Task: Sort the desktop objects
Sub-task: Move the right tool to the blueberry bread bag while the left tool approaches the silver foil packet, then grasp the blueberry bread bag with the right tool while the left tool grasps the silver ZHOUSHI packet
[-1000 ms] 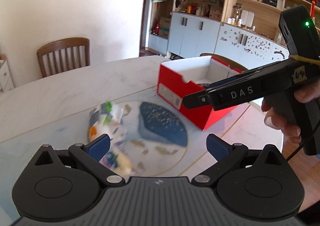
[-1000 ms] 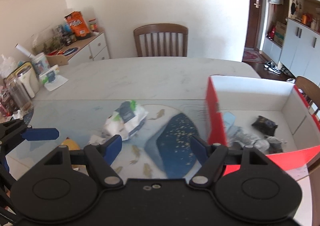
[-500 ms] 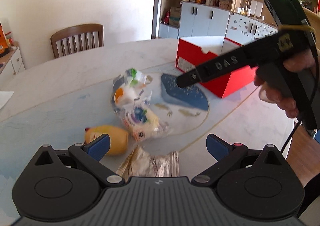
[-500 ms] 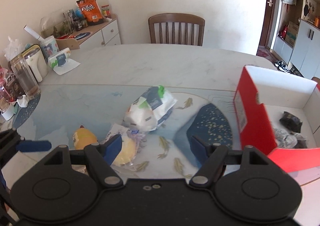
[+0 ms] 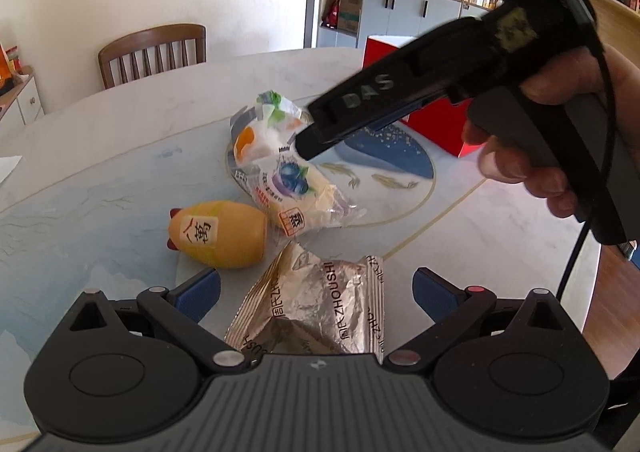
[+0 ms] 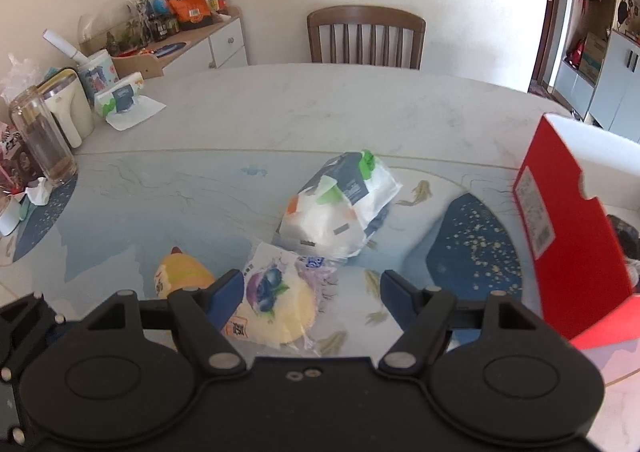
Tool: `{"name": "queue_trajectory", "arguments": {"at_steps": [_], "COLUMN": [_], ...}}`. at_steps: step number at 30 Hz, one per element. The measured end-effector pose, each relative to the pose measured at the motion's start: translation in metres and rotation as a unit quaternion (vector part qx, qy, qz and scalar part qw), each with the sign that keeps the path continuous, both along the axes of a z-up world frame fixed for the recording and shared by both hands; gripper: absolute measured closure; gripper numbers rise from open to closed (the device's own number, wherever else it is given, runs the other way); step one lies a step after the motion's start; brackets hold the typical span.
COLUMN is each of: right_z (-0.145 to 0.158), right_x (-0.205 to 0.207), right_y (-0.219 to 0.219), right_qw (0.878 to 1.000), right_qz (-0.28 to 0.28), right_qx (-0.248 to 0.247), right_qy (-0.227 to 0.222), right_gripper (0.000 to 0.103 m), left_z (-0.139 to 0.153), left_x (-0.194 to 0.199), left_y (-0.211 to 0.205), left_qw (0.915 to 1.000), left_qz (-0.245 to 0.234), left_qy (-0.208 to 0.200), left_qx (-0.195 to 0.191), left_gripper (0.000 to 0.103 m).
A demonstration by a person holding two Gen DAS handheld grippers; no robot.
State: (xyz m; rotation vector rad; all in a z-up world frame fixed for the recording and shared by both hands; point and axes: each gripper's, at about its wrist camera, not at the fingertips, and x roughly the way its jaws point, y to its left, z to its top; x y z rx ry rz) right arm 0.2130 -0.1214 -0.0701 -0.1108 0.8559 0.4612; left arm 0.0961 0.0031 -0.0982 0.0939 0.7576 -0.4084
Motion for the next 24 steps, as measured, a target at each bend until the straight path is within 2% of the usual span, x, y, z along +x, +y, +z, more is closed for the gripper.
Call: {"name": "queue_trajectory", "arguments": {"at_steps": [14, 24], "right_z": [-0.032, -0.046], "right_x": [0.02, 0.024], "right_y": [0.039, 0.045], "right_qw": [0.999, 0.998], "right_qz": [-0.027, -0.026], "right_qx": [-0.019, -0.045], "right_qy": [0.024, 0.045], "right_gripper": [0.028, 0.035], "left_z": [-0.017, -0.031], "left_x": [0.007, 0.011], "left_y": [-0.003, -0.009], "left_qw": [1.0, 0.9996], "left_qz": [-0.005, -0.013], "left_qy": [0.005, 0.02], "left_qx": [0.006, 0.016], "left_gripper": [0.001, 0.001]}}
